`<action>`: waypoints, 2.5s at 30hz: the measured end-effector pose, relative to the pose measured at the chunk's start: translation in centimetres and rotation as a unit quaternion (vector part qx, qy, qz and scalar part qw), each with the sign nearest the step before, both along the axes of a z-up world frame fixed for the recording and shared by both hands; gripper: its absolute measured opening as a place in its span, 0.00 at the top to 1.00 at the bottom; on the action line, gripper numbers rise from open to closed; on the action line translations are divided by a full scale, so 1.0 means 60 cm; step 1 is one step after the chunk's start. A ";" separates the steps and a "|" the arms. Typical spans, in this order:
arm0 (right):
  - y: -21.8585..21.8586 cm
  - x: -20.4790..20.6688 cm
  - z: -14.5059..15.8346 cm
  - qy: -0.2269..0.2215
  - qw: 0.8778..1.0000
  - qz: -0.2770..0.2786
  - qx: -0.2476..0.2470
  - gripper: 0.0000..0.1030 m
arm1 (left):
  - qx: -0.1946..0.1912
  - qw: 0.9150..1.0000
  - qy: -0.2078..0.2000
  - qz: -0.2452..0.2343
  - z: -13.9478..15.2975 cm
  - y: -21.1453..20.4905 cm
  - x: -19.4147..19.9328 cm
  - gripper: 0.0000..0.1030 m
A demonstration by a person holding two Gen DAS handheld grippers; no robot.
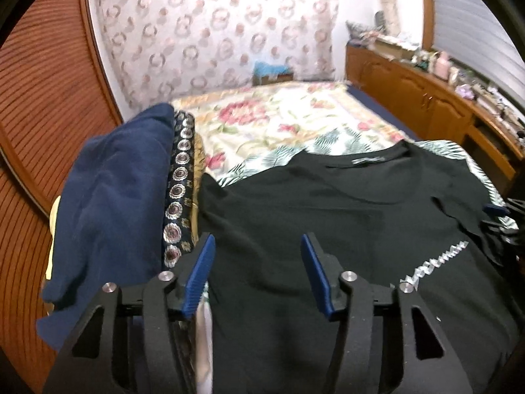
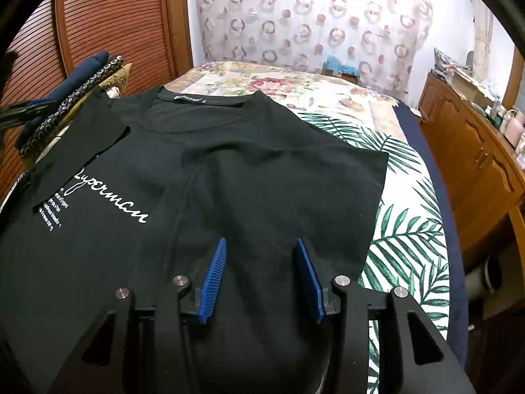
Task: Fold small clothes
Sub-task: 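Grasp the collar end of the black T-shirt with both grippers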
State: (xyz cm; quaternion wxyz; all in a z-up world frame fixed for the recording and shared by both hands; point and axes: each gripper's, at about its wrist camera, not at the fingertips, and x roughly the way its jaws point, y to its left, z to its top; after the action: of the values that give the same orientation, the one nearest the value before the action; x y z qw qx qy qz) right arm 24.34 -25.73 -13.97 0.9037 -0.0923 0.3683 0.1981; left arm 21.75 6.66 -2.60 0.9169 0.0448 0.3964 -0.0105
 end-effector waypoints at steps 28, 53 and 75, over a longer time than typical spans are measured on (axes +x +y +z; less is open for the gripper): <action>-0.003 0.003 -0.001 0.000 1.000 0.001 0.001 0.54 | 0.155 0.984 0.085 0.012 -0.047 0.011 0.135 0.96; -0.085 0.126 0.019 0.030 0.997 -0.071 -0.005 0.54 | 0.033 0.998 -0.043 -0.043 0.044 0.013 -0.013 0.97; -0.076 -0.052 0.137 -0.087 0.993 0.043 0.070 0.94 | -0.045 0.988 -0.138 -0.059 0.101 0.040 -0.240 0.97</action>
State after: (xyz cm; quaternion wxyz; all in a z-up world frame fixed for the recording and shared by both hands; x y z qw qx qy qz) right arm 21.23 -30.27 -5.77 0.9271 -0.0610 0.2695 0.2532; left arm 7.35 9.05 3.48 0.9617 0.0281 0.2619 -0.0756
